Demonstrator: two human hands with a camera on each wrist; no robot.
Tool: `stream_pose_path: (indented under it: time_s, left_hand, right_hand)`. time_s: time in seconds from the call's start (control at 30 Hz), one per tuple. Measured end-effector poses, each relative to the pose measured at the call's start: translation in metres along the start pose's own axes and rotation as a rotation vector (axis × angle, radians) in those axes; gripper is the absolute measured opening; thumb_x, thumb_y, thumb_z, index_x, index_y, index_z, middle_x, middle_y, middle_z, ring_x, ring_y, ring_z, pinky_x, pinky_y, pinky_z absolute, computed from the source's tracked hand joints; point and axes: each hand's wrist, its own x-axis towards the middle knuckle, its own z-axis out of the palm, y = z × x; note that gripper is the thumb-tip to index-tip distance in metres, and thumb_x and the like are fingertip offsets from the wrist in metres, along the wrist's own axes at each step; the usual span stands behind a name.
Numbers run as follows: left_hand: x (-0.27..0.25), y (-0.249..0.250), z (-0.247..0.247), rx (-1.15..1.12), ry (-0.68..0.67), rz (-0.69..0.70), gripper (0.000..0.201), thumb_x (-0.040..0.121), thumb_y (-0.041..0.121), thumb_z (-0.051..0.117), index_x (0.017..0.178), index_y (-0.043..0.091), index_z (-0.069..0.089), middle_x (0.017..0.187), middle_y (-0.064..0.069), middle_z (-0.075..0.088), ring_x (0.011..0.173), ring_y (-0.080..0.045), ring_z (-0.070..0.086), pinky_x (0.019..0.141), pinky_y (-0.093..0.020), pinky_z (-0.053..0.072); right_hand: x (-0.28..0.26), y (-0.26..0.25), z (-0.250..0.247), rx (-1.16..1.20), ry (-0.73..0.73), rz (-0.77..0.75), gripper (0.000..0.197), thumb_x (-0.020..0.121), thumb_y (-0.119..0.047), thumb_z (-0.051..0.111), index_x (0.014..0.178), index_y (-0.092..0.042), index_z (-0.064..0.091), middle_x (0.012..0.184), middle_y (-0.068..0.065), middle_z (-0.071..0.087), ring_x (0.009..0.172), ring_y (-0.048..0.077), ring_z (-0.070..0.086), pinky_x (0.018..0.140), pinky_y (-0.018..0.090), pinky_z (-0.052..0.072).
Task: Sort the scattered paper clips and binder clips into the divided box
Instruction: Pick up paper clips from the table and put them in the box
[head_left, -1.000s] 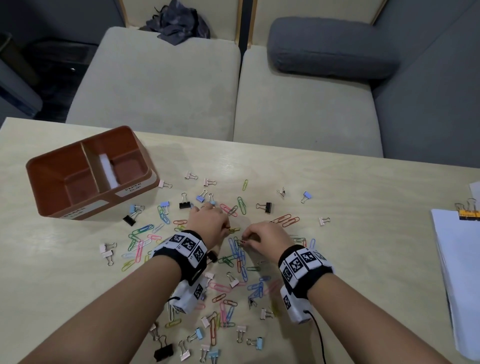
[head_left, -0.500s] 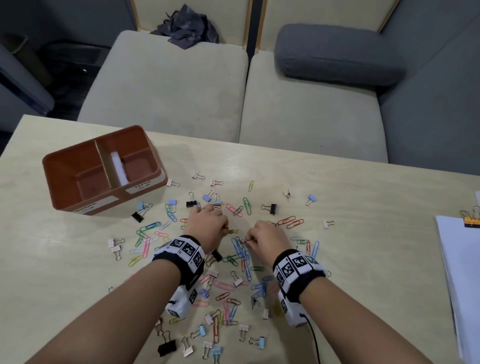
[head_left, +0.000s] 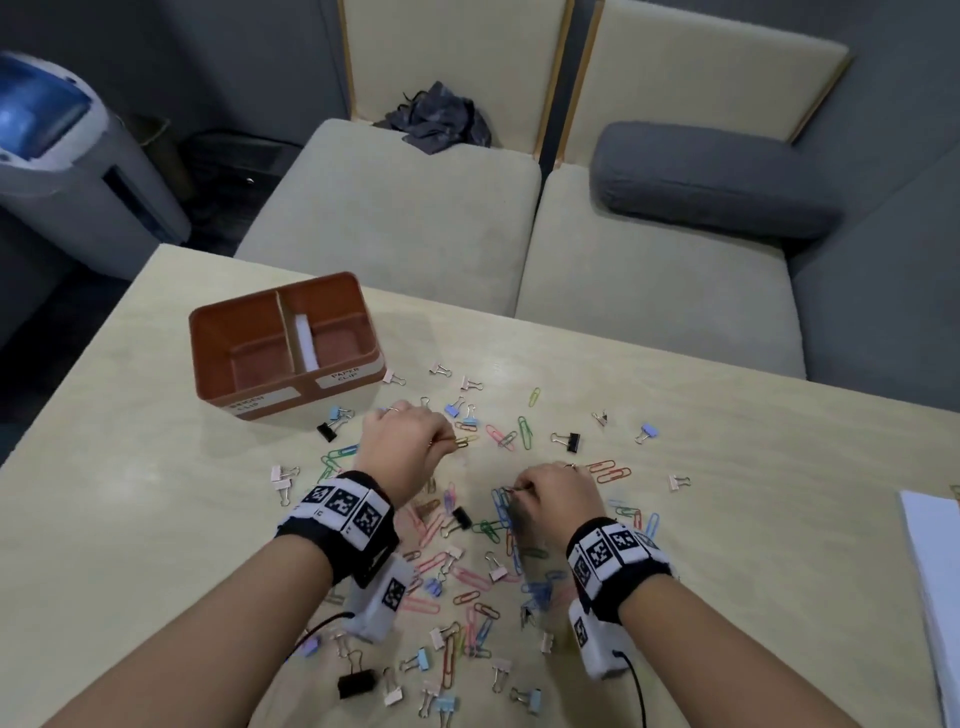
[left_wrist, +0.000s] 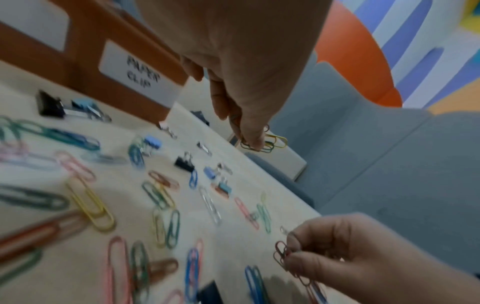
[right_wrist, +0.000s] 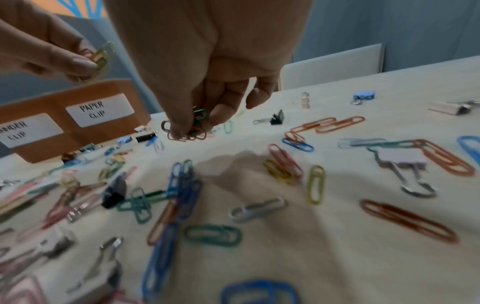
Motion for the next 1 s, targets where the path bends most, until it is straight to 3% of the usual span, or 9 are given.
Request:
stream_pose_path:
  time_s: [0.13,0.27,0.4,0.57,0.67,0.83,1.0]
  left_hand:
    - [-0.014,-0.033,-0.038,-0.049,0.137,-0.074,0.015,0.089,0.042,0.057,0.086,0.029,0.062,0.089,0.013,0.064,0.094,-0.015,0.051,0.084,-0.035,0.029]
    - [-0.01,-0.07,-0.07,-0.03,0.21,-0.14,0.012,0.088,0.038,0.059,0.086,0.027,0.064,0.09,0.011,0.066,0.096,-0.018,0.051,0.084,-0.036,0.029]
    - [0.02,-0.095,-0.094,-0.006,0.262,-0.18,0.01,0.089,0.037,0.059,0.087,0.028,0.064,0.094,0.01,0.066,0.101,-0.021,0.052,0.088,-0.039,0.032]
    - [0.06,-0.117,-0.093,-0.002,0.1,-0.256,0.015,0.087,0.043,0.058,0.092,0.032,0.067,0.097,0.01,0.069,0.104,-0.019,0.051,0.089,-0.039,0.03]
    - [0.068,-0.13,-0.087,0.028,0.03,-0.234,0.02,0.087,0.042,0.057,0.104,0.035,0.066,0.111,0.011,0.067,0.111,-0.019,0.049,0.091,-0.04,0.03]
    - [0.06,-0.146,-0.094,-0.041,0.158,-0.196,0.023,0.089,0.039,0.056,0.11,0.035,0.065,0.12,0.013,0.062,0.114,-0.018,0.047,0.089,-0.039,0.031]
    - [0.036,-0.156,-0.096,-0.079,0.188,-0.131,0.021,0.087,0.041,0.059,0.105,0.033,0.065,0.113,0.01,0.064,0.108,-0.02,0.051,0.087,-0.039,0.038]
  right_hand:
    - [0.007,-0.027,-0.012,0.078,0.047,-0.011,0.015,0.093,-0.035,0.054,0.09,-0.026,0.065,0.094,-0.009,0.068,0.089,0.012,0.057,0.099,0.035,0.038]
    - [0.021,-0.055,-0.025,0.216,0.073,-0.024,0.013,0.092,-0.031,0.057,0.09,-0.021,0.066,0.096,-0.005,0.066,0.088,0.014,0.059,0.089,0.03,0.048]
    - [0.036,-0.08,-0.039,0.267,0.128,-0.054,0.01,0.091,-0.025,0.06,0.089,-0.017,0.065,0.091,-0.004,0.061,0.084,0.015,0.059,0.082,0.028,0.049]
    - [0.06,-0.106,-0.06,0.313,0.171,-0.076,0.009,0.09,-0.02,0.061,0.084,-0.015,0.065,0.091,0.001,0.062,0.082,0.018,0.062,0.084,0.034,0.052]
    - [0.079,-0.124,-0.073,0.32,0.206,-0.092,0.013,0.09,-0.021,0.062,0.089,-0.009,0.067,0.091,0.002,0.061,0.082,0.019,0.061,0.082,0.03,0.049]
    - [0.123,-0.163,-0.08,0.341,0.27,-0.159,0.011,0.089,-0.02,0.063,0.091,-0.011,0.069,0.092,0.003,0.065,0.08,0.014,0.056,0.082,0.03,0.048]
    - [0.159,-0.195,-0.067,0.334,0.242,-0.169,0.022,0.09,-0.02,0.061,0.109,-0.014,0.069,0.11,0.006,0.069,0.101,0.021,0.062,0.093,0.031,0.047]
